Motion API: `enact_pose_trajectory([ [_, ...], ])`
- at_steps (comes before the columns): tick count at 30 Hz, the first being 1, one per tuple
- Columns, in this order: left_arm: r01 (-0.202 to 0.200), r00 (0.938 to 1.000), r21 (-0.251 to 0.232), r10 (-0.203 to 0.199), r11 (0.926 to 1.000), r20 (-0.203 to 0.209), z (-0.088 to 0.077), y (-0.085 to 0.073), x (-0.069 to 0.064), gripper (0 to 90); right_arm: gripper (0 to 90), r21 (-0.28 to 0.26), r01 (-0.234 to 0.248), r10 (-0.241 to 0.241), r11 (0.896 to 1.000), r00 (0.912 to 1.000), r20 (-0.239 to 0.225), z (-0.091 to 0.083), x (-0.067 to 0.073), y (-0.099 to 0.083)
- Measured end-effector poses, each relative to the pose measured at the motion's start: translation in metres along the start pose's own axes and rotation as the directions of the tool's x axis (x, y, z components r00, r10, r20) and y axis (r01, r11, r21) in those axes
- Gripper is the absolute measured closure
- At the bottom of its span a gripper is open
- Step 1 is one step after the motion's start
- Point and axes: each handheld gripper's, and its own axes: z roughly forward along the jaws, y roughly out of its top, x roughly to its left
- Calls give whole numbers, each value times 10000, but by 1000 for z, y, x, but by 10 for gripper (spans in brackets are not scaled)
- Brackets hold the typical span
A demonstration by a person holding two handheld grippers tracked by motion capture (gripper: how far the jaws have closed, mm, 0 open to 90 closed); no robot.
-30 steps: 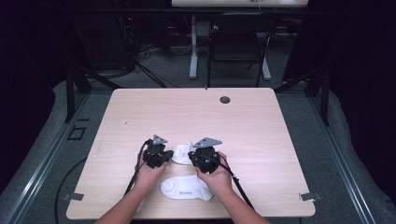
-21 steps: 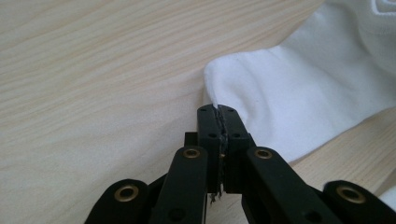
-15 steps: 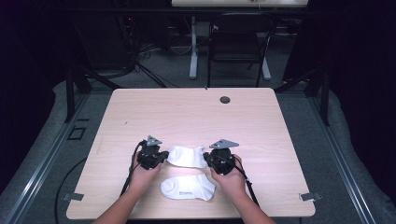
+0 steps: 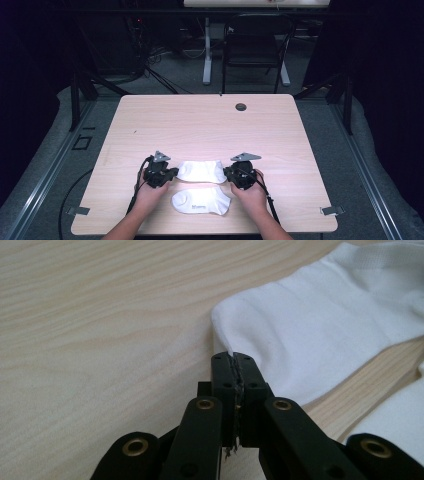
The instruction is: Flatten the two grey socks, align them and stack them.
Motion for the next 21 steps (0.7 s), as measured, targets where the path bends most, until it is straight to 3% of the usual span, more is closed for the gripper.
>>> enact_pose_trajectory([
  [4, 47, 10000, -29, -47, 10000, 6, 0, -3, 0, 892, 815, -438, 271, -283, 9987, 9992, -289, -10, 11, 8],
  [6, 84, 10000, -63, -84, 9999, 3, 0, -3, 0, 891, 836, -331, 704, -716, 9970, 9968, -368, -8, 20, 12],
  [9, 148, 9999, -12, -147, 9999, 58, 0, -4, 0, 889, 843, -119, 944, -947, 9955, 9951, -277, -1, 22, 13],
  [17, 267, 9993, 36, -268, 9996, 252, -1, -7, 4, 880, 842, 547, 651, -669, 9964, 9972, 324, 25, 12, 13],
  [21, 243, 9992, 74, -245, 9997, 324, -1, -8, 3, 884, 817, 777, 482, -510, 9958, 9981, 354, 31, 8, 12],
])
